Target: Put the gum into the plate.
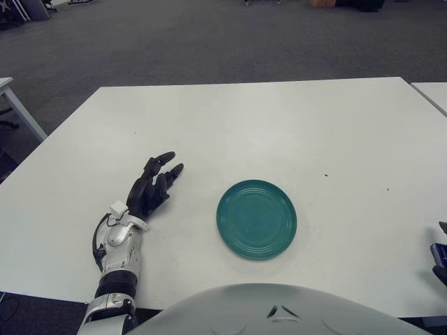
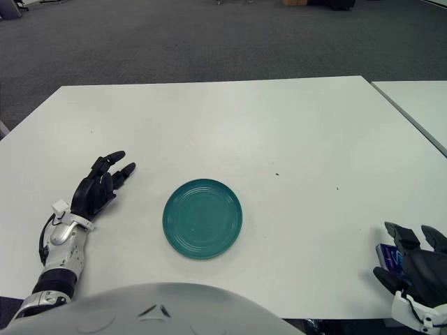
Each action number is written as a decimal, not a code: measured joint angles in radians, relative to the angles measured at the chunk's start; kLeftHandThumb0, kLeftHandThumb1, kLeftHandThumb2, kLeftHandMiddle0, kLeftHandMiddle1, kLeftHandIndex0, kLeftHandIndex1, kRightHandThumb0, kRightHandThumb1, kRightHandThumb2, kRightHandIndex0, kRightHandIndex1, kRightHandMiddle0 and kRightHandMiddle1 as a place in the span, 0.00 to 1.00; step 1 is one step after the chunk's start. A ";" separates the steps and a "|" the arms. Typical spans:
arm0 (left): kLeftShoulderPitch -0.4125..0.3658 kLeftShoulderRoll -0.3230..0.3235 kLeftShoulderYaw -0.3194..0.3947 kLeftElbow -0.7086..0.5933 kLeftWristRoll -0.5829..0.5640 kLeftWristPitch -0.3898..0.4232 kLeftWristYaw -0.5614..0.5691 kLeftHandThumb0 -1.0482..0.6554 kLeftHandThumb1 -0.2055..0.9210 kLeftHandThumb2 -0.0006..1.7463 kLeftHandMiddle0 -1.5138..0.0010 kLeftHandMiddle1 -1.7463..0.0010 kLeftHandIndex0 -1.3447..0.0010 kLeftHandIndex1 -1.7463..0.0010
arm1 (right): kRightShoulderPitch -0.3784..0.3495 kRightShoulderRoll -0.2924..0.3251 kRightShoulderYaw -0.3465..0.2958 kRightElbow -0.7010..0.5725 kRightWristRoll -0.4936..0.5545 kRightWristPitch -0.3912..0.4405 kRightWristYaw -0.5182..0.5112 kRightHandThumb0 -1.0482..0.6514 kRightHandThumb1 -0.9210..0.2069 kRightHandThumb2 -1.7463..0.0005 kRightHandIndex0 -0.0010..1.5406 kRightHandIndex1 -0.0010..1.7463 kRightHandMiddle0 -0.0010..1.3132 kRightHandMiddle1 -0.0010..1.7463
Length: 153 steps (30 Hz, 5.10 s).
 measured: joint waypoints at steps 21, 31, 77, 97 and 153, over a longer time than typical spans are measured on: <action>-0.001 0.013 0.009 0.003 -0.017 0.011 -0.009 0.10 1.00 0.46 0.64 0.98 1.00 0.52 | -0.050 0.004 0.160 0.140 0.060 0.106 -0.160 0.01 0.00 0.49 0.11 0.01 0.00 0.25; -0.006 0.023 0.015 0.006 -0.018 0.016 -0.013 0.10 1.00 0.46 0.64 0.98 1.00 0.52 | -0.102 -0.023 0.229 0.209 0.113 0.125 -0.245 0.01 0.00 0.49 0.12 0.01 0.00 0.28; -0.007 0.029 0.021 0.004 -0.025 0.030 -0.016 0.10 1.00 0.46 0.64 0.98 1.00 0.52 | -0.269 -0.034 0.428 0.182 0.117 0.202 -0.321 0.04 0.00 0.48 0.16 0.00 0.00 0.34; -0.005 0.026 0.019 0.002 -0.024 0.031 -0.016 0.10 1.00 0.46 0.64 0.98 1.00 0.52 | -0.368 -0.034 0.553 0.142 0.037 0.268 -0.287 0.04 0.00 0.47 0.16 0.00 0.00 0.33; -0.014 0.018 0.016 0.016 -0.021 0.022 -0.016 0.10 1.00 0.46 0.64 0.99 1.00 0.52 | -0.207 -0.015 0.397 -0.154 -0.077 0.320 -0.180 0.03 0.00 0.51 0.19 0.01 0.00 0.34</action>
